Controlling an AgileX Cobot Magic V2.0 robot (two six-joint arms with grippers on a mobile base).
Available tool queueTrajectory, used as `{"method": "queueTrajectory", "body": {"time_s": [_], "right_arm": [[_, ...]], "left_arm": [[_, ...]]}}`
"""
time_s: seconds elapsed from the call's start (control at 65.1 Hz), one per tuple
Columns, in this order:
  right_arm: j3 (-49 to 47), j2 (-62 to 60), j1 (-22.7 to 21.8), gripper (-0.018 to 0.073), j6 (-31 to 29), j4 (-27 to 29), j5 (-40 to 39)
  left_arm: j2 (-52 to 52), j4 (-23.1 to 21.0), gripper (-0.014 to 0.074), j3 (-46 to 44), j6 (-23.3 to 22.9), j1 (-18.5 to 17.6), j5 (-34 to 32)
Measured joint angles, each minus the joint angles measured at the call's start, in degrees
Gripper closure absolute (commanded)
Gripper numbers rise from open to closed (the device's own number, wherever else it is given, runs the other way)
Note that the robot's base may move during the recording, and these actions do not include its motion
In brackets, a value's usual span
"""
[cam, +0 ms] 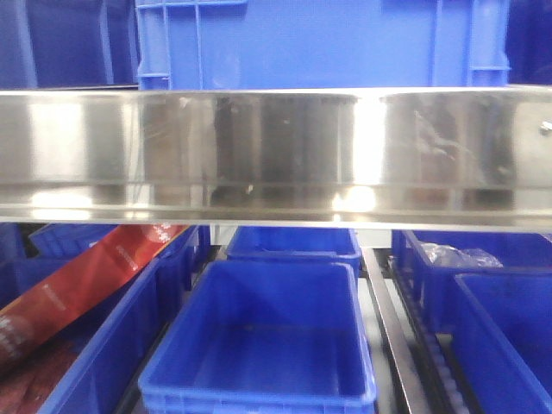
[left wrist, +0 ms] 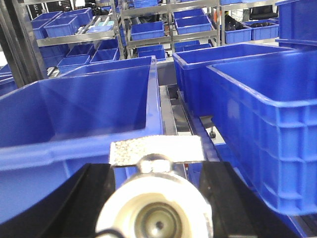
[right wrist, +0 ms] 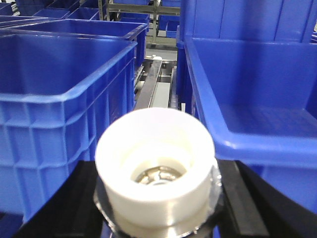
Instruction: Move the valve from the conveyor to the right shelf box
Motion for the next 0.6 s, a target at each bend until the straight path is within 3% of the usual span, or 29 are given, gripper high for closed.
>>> {"method": "queueTrajectory", "body": {"time_s": [0.599], "right_arm": [[0.0,0.0,0.0,0.0713,0.0,0.0,0.0]], "left_arm": [[0.0,0.0,0.0708,0.0,0.0,0.0,0.0]]}}
